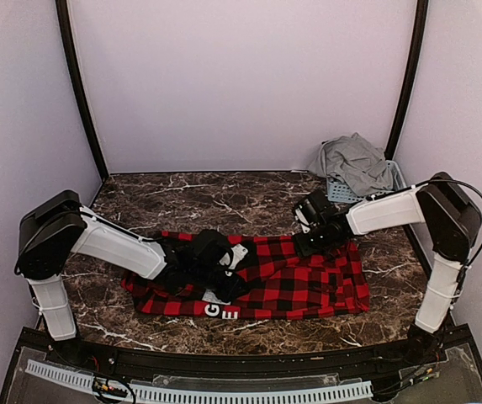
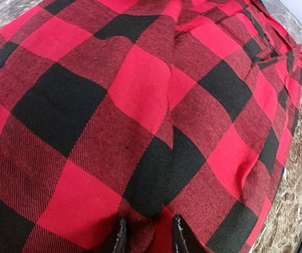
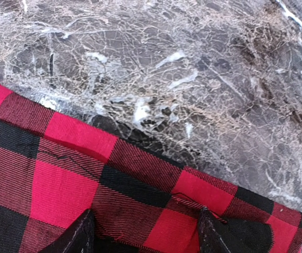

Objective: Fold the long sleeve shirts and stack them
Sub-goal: Smooth out the rectangle-folded shirt at the center of the board.

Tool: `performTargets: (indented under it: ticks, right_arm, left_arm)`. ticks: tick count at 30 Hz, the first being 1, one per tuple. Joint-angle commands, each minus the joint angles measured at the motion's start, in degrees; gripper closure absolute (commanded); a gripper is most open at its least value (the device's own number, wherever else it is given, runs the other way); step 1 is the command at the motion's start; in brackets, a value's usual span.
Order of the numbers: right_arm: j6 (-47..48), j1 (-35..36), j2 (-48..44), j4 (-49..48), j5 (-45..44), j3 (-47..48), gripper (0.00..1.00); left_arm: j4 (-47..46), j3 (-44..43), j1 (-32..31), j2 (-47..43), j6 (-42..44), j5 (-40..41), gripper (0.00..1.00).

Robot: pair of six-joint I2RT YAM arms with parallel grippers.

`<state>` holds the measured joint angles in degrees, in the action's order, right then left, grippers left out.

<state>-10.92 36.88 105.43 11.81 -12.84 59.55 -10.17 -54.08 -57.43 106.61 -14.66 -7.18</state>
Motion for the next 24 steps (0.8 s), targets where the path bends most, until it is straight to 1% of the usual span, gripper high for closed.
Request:
performTargets:
  ticks: [1,3,6,9,11,16,19,20,21,24]
  right_arm:
    - [2.7,0.1,0.9,2.0,-8.6,-2.1,0.37]
    - [2.9,0.1,1.4,2.3,-10.0,-1.9,0.36]
    - [3.3,0.1,1.0,2.2,-9.7,-1.9,0.36]
    - [3.5,0.2,-1.4,1.8,-7.0,-2.3,0.36]
    - [3.7,0.4,-4.5,1.5,-4.1,-3.0,0.35]
    - [3.8,0.9,-12.1,-0.3,6.0,-6.0,0.34]
    - [2.8,1.0,-15.1,-1.1,10.0,-8.4,0.33]
    - [2.4,1.0,-15.7,-1.3,10.6,-9.1,0.33]
    - [1.8,1.0,-16.0,-1.5,10.9,-9.6,0.33]
    - [0.1,1.0,-15.5,-1.3,10.5,-10.8,0.33]
  left_arm:
    - [6.4,1.5,-0.7,-1.3,3.3,-5.4,0.74]
    - [7.9,1.5,-0.7,-1.7,4.6,-6.7,0.75]
    - [9.6,0.5,-0.7,-2.1,6.8,-7.5,0.76]
    - [11.0,-0.1,-0.7,-3.1,7.8,-7.3,0.75]
    - [9.7,-0.2,-0.7,-4.3,7.7,-6.5,0.72]
    - [4.1,-0.1,-0.7,-8.4,3.9,-2.1,0.52]
    - [0.2,0.9,-0.7,-11.6,0.8,1.7,0.41]
    - [-0.2,1.1,-0.6,-12.9,0.2,3.4,0.39]
    - [-0.2,1.7,-0.6,-13.6,-1.1,4.4,0.34]
    - [4.1,2.2,-0.6,-16.4,-4.1,11.5,0.28]
